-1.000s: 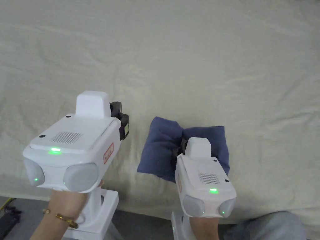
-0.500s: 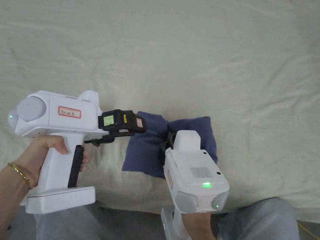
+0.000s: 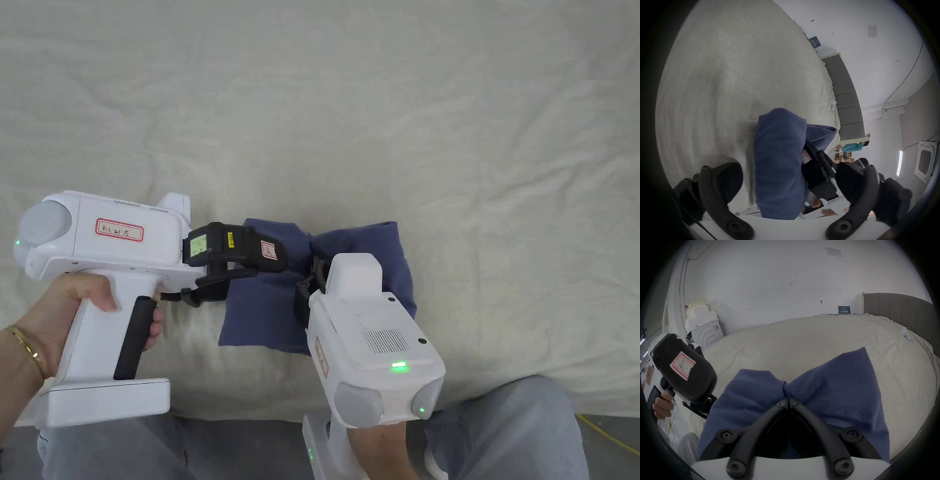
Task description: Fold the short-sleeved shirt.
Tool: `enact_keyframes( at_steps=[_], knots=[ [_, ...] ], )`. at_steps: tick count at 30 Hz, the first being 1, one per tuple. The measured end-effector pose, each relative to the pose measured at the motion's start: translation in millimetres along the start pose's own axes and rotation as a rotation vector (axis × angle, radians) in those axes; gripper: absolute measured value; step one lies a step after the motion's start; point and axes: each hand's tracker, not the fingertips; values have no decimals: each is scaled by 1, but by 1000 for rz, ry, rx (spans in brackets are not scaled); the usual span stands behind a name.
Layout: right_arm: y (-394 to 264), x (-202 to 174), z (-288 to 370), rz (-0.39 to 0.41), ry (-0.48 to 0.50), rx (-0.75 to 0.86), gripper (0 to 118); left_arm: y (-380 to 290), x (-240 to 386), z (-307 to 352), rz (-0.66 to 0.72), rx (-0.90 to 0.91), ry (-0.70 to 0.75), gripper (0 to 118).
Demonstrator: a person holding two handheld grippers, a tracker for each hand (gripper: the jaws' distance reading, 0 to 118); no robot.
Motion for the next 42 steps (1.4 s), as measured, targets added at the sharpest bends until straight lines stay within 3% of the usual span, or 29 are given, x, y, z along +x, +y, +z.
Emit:
enact_keyframes(
  at_steps=[1, 2, 3, 4, 5, 8, 14, 16, 19, 24, 32, 35, 42],
  knots=[
    [0, 0, 0, -2, 1, -1, 0, -2, 2, -2, 4, 10, -1, 98],
    [1, 1, 0, -4, 2, -2, 0, -4, 4, -7, 10, 16, -2, 70],
    [1, 1, 0, -6, 2, -3, 0, -7, 7, -15, -6, 15, 120, 41],
    [2, 2, -1, -9, 1, -9, 0, -9, 10, -18, -54, 26, 145, 31],
    [1, 3, -1, -15, 6, -12, 0, -12, 9, -15, -56, 32, 87, 29],
    [3, 4, -1, -29, 11, -13, 0, -12, 9, -11, 32, 53, 107, 21],
    [28, 14, 8, -86, 46, -58, 0, -7, 50, -12, -16, 35, 291, 17],
    [43, 21, 25, -90, 65, -4, 0, -6, 63, -8, -32, 35, 301, 17],
    [76, 32, 59, -33, 54, 92, 0, 0, 76, 6, -64, 30, 327, 17],
    [123, 52, 112, -40, 28, 204, 0, 12, 76, 60, -78, 105, 433, 17],
    [133, 58, 120, -49, -11, 242, 0, 35, 25, 189, -16, 217, 691, 17],
    [132, 53, 115, -86, -10, 223, 0, 48, -6, 236, 41, 243, 828, 17],
    [127, 38, 88, -59, -14, 184, 0, 64, -73, 322, 143, 268, 1054, 17]
  ],
)
